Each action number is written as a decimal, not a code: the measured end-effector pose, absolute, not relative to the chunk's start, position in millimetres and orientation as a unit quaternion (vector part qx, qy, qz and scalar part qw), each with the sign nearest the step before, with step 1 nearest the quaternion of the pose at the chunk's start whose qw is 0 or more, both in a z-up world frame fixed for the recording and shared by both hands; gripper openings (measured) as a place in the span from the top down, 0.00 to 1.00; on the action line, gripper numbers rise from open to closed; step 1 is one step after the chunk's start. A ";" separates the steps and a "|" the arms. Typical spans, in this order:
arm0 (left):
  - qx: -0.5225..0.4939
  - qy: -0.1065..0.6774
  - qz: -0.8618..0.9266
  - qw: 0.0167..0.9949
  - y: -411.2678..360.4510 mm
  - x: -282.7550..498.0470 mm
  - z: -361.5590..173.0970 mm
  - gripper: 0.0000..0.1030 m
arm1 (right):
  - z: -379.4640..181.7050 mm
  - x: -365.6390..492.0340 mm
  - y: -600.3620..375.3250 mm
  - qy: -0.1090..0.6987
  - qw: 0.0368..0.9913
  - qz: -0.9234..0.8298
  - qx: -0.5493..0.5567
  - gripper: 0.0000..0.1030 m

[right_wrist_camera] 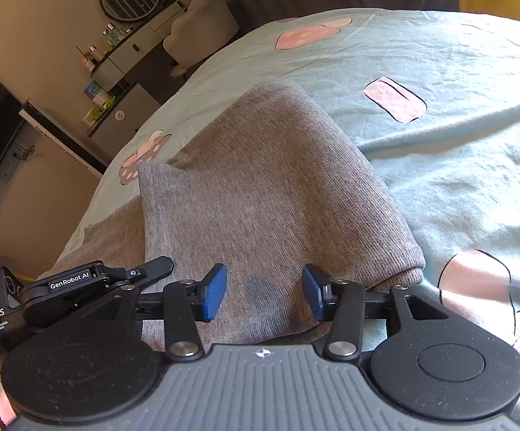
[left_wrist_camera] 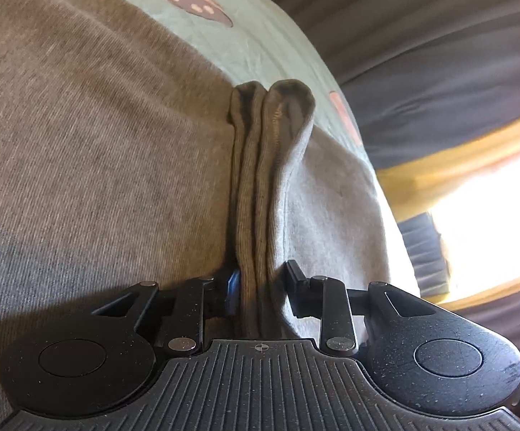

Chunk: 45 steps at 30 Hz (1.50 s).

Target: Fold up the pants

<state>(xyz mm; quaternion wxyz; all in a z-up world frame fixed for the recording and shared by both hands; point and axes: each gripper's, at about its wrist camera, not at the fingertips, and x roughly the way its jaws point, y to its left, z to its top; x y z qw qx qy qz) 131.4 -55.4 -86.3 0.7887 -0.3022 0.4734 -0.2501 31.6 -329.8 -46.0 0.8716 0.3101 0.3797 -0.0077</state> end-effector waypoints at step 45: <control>-0.239 0.467 -0.226 0.821 4.3 114.4 -47.6 0.52 | -40.5 -0.3 -335.1 0.376 0.839 0.001 0.393 0.42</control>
